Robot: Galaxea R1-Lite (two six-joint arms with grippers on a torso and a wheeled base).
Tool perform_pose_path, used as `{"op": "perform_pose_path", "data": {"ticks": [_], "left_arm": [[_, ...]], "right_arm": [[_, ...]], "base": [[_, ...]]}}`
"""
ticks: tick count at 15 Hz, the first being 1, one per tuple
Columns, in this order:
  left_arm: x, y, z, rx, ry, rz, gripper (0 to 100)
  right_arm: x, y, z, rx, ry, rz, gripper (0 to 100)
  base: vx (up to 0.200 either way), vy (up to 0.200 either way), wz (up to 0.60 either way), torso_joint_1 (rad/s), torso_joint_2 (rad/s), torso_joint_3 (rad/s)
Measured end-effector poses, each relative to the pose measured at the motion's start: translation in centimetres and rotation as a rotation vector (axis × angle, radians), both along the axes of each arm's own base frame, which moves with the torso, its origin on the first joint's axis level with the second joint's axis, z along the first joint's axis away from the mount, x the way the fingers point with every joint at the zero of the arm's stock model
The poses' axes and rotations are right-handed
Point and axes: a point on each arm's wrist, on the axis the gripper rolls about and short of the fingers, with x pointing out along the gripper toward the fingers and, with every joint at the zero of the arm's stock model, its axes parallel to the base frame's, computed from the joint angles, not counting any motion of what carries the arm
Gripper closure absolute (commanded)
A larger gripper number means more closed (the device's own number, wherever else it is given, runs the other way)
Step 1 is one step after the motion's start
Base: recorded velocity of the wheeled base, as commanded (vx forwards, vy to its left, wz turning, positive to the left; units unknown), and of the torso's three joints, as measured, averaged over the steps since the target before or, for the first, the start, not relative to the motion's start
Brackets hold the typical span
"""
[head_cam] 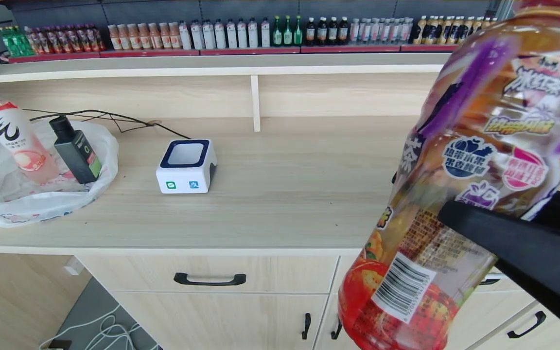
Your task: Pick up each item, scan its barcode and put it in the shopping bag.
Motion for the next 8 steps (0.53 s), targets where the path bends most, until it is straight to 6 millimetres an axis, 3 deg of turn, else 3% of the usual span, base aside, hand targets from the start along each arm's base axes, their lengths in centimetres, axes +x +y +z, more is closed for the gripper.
{"op": "perform_pose_path", "data": {"ticks": [8], "left_arm": [[0.0,0.0,0.0,0.0,0.0,0.0,0]], "right_arm": [[0.44,1.02,0.13,0.005,-0.006,0.022,100]], "base": [[0.0,0.0,0.0,0.0,0.0,0.0]]}}
